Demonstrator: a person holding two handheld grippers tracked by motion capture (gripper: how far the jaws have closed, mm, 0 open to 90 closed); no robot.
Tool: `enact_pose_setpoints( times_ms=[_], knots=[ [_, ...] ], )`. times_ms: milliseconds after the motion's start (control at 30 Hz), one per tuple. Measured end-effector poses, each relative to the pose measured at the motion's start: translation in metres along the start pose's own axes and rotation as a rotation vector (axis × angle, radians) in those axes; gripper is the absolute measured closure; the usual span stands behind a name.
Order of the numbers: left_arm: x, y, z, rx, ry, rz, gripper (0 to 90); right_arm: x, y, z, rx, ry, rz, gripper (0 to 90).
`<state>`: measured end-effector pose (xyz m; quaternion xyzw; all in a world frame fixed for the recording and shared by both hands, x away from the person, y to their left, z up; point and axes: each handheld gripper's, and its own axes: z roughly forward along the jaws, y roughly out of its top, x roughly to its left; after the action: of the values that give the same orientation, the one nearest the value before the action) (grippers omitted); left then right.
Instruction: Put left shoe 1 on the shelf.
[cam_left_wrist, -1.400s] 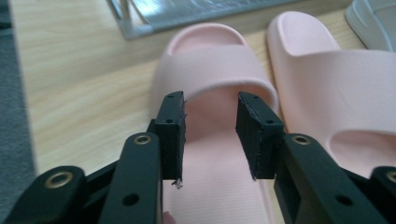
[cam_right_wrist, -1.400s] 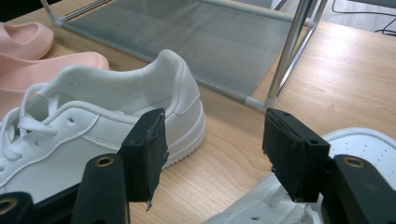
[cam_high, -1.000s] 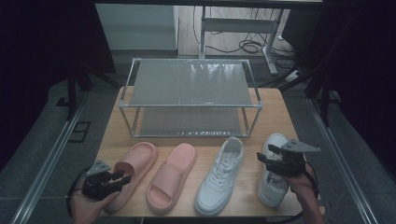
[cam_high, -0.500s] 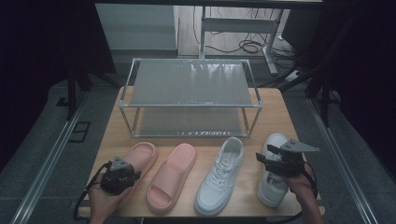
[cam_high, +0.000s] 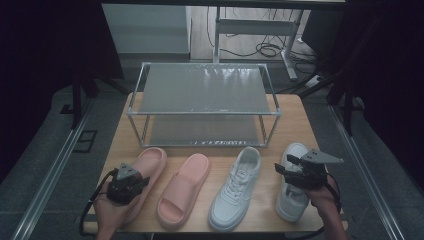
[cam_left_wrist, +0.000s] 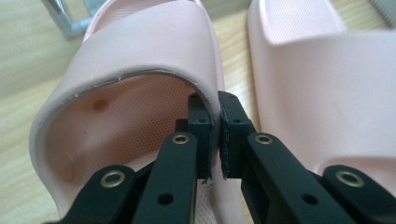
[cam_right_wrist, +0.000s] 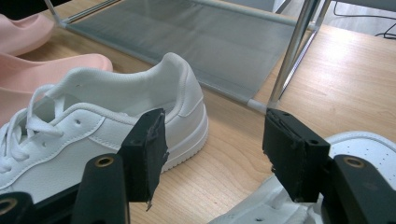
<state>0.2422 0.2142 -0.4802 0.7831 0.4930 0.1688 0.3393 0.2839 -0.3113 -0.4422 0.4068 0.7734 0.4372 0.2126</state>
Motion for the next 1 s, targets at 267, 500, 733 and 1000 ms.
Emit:
enact_pose_setpoints(
  times_ms=[267,500,733,1000],
  knots=[
    [-0.003,0.027,-0.005,-0.036,0.001,0.034,85.9,0.0,0.0,-0.002,-0.006,0.002,0.003,40.1],
    [-0.002,0.047,-0.002,-0.055,-0.003,0.051,85.9,0.001,0.001,-0.003,-0.013,0.005,0.002,40.1],
    [-0.002,0.064,0.007,-0.051,-0.014,0.068,86.0,0.0,0.001,-0.002,-0.009,0.005,0.001,40.1],
    [-0.002,0.086,0.028,-0.031,-0.015,0.082,86.0,-0.001,0.001,-0.003,-0.011,0.003,0.0,40.1]
  ],
)
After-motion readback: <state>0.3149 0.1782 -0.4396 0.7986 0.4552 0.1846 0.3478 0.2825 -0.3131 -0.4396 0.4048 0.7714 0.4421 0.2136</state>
